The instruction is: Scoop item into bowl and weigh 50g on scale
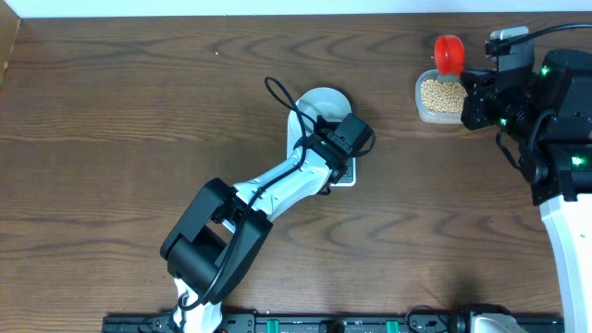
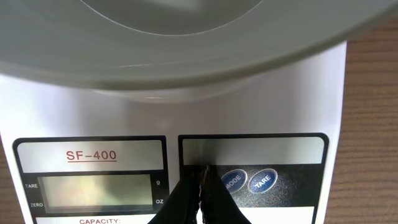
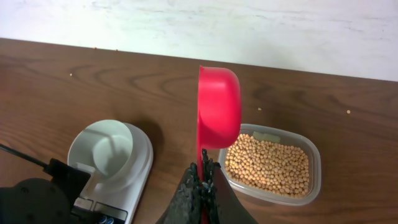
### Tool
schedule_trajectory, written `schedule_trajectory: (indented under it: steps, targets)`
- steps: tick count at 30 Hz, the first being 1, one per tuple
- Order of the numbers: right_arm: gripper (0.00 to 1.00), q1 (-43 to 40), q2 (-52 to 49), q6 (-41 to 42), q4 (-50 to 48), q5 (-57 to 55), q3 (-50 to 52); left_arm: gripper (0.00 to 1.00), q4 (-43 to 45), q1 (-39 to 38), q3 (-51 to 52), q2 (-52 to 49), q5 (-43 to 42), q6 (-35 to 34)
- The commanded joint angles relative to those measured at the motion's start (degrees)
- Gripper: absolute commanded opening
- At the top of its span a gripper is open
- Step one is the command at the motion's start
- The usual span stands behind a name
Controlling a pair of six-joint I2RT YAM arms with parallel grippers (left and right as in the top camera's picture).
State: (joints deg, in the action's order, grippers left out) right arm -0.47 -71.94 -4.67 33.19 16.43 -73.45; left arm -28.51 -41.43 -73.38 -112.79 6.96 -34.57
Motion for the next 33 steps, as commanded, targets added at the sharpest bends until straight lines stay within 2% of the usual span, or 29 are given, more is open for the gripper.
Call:
schedule_trajectory:
  steps: [1,23,33]
  targets:
    - [0.01,-0.3,0.2,-0.6,0.0,-0.4,-1.3,0.07,-0.8,0.4,1.2,-3.7,1.2,-1.4]
    - [0.01,-0.3,0.2,-0.8,0.7,-0.4,-1.3,0.07,-2.0,2.3,1.2,-4.9,-0.1,-3.9]
    - [0.01,-0.3,0.2,-1.2,0.7,-0.4,-1.3,0.07,-2.0,2.1,1.2,3.6,2.0,-1.0]
